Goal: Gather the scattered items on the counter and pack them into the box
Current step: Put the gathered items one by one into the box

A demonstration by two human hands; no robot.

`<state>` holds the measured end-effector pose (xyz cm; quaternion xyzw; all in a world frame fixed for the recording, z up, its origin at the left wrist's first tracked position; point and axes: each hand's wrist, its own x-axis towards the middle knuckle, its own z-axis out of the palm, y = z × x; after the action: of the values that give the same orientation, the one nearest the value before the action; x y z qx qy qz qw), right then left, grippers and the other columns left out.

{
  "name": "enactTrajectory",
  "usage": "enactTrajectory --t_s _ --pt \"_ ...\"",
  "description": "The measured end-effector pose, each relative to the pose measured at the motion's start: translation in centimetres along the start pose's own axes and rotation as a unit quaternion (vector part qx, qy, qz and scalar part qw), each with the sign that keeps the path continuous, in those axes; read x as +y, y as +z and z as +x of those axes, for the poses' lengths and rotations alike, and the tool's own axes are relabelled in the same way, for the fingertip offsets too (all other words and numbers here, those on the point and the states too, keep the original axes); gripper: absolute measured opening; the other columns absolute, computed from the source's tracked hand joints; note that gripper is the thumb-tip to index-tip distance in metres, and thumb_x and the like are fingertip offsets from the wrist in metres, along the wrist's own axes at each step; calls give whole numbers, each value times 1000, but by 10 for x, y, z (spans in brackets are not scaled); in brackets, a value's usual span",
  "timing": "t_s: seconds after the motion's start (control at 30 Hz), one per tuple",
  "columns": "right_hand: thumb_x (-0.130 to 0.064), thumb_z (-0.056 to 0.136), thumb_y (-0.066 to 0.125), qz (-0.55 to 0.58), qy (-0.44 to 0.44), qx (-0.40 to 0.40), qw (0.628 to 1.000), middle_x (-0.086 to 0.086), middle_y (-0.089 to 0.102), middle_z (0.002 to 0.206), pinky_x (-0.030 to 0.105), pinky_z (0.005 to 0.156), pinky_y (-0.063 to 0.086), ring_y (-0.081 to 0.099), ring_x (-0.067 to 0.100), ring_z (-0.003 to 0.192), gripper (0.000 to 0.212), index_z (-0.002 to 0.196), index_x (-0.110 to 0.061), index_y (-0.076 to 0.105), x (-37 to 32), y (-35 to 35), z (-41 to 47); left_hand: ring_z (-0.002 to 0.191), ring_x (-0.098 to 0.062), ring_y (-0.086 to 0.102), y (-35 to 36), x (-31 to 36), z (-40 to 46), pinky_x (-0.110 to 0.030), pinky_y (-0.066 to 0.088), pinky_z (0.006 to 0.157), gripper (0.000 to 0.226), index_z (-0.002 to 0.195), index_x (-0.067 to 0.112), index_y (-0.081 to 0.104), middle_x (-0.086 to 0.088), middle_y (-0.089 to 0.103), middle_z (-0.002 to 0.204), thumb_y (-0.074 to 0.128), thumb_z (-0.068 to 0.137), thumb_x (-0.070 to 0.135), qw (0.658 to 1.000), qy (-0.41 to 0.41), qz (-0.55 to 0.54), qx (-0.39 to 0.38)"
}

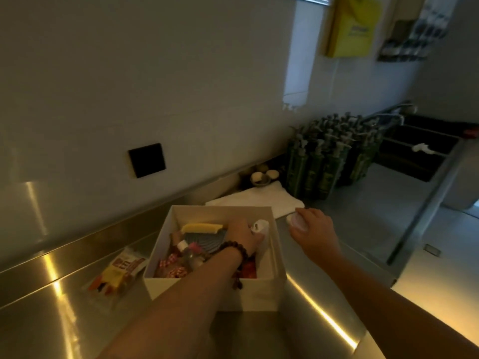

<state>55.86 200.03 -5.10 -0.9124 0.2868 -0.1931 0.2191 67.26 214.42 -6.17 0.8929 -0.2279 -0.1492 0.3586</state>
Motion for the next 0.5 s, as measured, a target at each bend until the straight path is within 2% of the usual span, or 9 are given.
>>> enactTrajectory --t_s 0.07,0.13,0.17,0.3,0.4,0.5 --pt "-33 82 64 12 8 4 1000 7 46 135 33 95 33 40 26 119 56 134 -21 48 11 1 0 90 -23 60 12 2 6 -30 45 73 29 97 8 64 -10 66 100 67 82 33 1000 -19 22 -6" --pt "-34 82 64 21 4 4 1000 5 46 135 30 90 31 39 24 117 56 134 -22 48 18 2 -2 101 -25 58 19 -1 9 -33 47 83 40 108 8 60 -11 63 110 68 82 36 999 -37 35 -15" --pt "-34 82 64 26 2 3 1000 4 45 135 30 90 31 38 24 117 56 134 -23 47 21 3 -3 103 -25 56 22 -3 9 -33 46 84 43 110 7 57 -10 61 112 68 82 37 998 -43 40 -23" --pt "-36 82 66 43 -21 12 999 2 45 134 29 91 32 37 21 118 56 133 -23 48 24 6 -5 95 -23 55 31 -4 9 -29 41 72 31 98 12 53 -9 60 108 70 80 31 998 -42 24 -44" --pt "-37 82 67 40 -40 7 998 2 44 135 31 93 34 36 21 120 59 135 -23 46 19 7 -3 94 -23 57 35 0 9 -30 45 75 16 90 16 56 -8 63 106 68 82 23 998 -24 20 -61" --pt "-40 83 65 40 -57 -8 998 -1 40 138 30 93 31 32 20 123 61 137 -26 42 12 9 -3 94 -23 60 36 -1 11 -30 47 75 10 88 19 58 -8 65 103 65 84 26 998 -10 26 -56"
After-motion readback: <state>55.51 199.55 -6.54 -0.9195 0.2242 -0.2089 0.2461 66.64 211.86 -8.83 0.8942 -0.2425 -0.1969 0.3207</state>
